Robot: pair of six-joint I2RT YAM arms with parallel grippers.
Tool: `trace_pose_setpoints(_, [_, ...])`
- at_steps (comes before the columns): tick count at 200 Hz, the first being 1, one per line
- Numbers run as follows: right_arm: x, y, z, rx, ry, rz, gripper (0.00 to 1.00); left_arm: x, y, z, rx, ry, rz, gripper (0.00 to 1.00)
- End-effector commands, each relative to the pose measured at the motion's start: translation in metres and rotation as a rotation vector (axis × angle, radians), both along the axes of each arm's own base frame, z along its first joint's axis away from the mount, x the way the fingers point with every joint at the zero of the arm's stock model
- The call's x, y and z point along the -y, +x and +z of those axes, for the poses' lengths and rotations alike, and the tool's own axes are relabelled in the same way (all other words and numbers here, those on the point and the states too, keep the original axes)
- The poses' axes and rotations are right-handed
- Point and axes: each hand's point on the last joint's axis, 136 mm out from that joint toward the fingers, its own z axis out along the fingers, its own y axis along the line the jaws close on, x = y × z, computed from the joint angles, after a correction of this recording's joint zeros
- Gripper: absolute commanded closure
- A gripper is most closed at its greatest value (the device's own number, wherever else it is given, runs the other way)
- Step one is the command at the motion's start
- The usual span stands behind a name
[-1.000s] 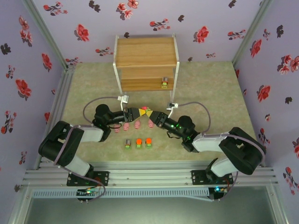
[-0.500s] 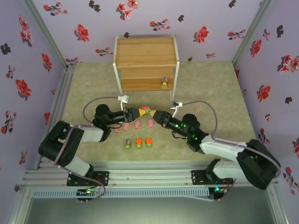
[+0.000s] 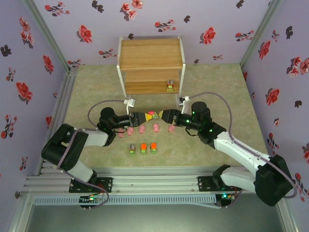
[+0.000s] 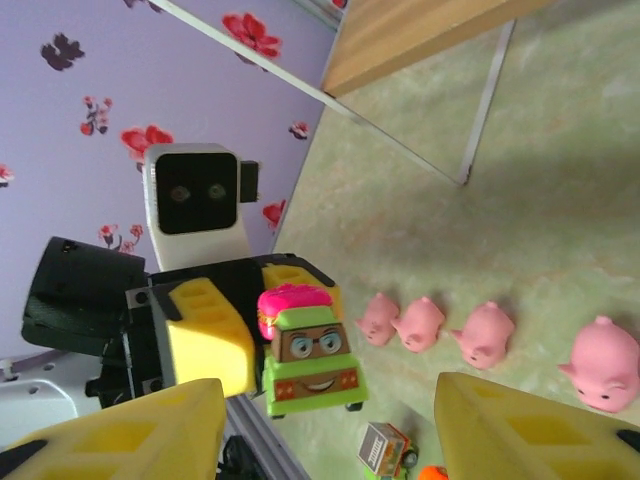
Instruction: Place and organize the plastic toys onto the shelf
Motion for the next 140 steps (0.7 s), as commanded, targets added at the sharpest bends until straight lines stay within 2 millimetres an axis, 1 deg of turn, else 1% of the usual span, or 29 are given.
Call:
trace_pose_setpoints(1, [-0.007,-0.012,0.001,-0.016,-0.039,0.157,0.59,0.007,-0.005,0.008,0.057,-0.014,-0.049,0.69])
trace_pose_setpoints(19, [-0.008,-0.013,-0.001,-0.024,-0.059,0.209,0.58,0.010,-0.007,0.008,0.060,-0.014,-0.066,0.69])
trace_pose_setpoints(35, [-0.010,-0.013,0.002,-0.029,-0.027,0.247,0.58,0.012,-0.009,0.008,0.060,-0.013,-0.078,0.69])
trace_pose_setpoints(52, [-0.009,-0.011,0.004,-0.034,-0.007,0.258,0.58,0.014,-0.009,0.007,0.056,-0.011,-0.084,0.69])
trace_pose_setpoints(92, [-0.015,-0.011,0.001,-0.061,0.029,0.295,0.58,0.017,-0.011,0.005,0.055,-0.009,-0.101,0.70])
trace_pose_setpoints(116, [-0.018,-0.012,0.006,-0.054,0.062,0.313,0.58,0.020,-0.013,0.006,0.058,-0.011,-0.114,0.70])
trace_pose_setpoints(140, [-0.018,-0.012,0.007,-0.050,0.057,0.311,0.59,0.022,-0.015,0.005,0.055,-0.009,-0.126,0.70])
